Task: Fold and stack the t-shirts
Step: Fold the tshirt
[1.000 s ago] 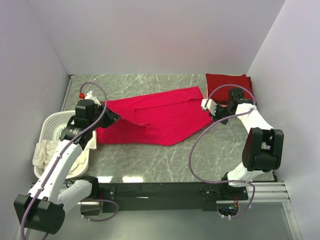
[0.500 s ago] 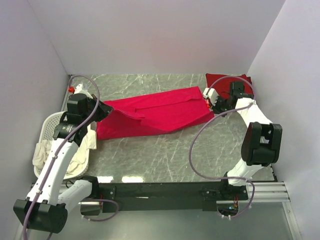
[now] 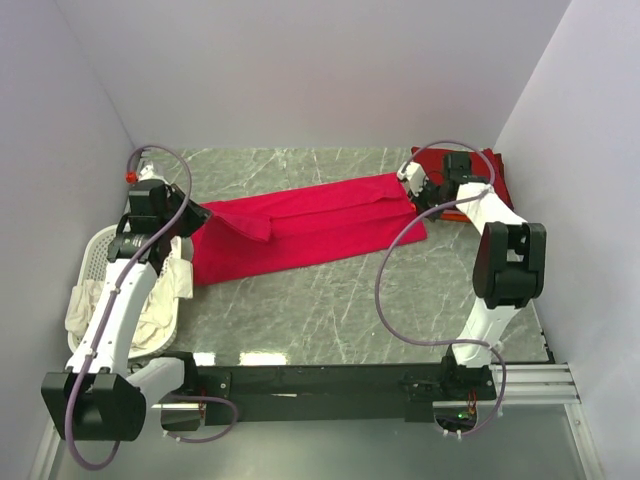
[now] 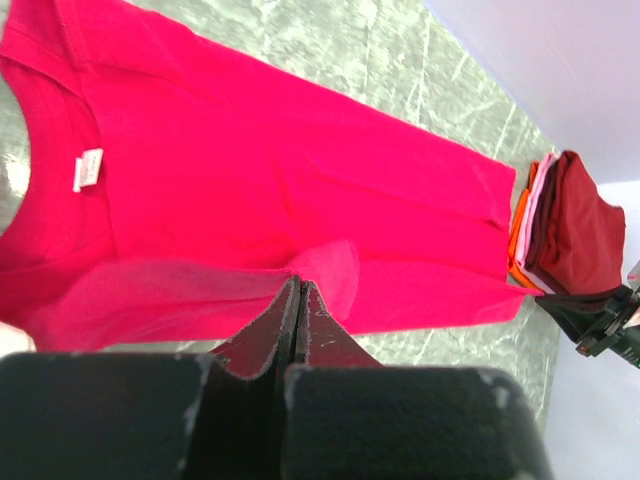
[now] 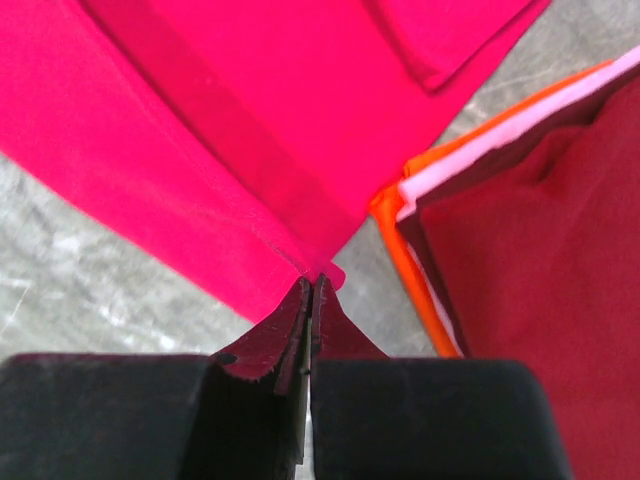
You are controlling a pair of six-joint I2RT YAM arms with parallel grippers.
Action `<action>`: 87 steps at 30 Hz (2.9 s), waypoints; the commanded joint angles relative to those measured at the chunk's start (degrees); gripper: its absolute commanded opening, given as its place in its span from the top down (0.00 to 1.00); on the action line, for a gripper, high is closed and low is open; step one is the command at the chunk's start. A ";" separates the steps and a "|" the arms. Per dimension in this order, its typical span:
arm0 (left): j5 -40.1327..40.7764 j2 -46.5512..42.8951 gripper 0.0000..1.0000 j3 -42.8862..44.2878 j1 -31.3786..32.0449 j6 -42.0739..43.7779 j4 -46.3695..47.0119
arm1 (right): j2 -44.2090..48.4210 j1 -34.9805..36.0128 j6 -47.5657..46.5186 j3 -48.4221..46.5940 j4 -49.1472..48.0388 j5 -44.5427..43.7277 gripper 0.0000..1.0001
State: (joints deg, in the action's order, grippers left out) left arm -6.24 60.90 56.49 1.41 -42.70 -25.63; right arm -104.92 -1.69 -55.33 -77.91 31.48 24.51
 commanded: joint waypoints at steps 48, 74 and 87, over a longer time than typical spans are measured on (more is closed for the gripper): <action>-1.23 13.45 1.00 5.03 -5.01 3.15 8.49 | -10.65 3.54 8.22 -12.00 -2.48 -9.31 0.99; -5.17 18.24 0.43 15.34 -8.53 18.52 12.61 | 4.99 7.04 -3.41 0.12 6.28 6.30 0.55; 5.16 -9.82 0.39 -6.47 -8.62 20.90 9.28 | -0.26 48.52 4.35 4.71 -13.10 -16.85 0.39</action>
State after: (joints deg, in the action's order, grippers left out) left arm -6.87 56.62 51.22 -7.20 -23.79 -16.69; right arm -102.65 41.50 -56.01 -69.32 26.76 16.71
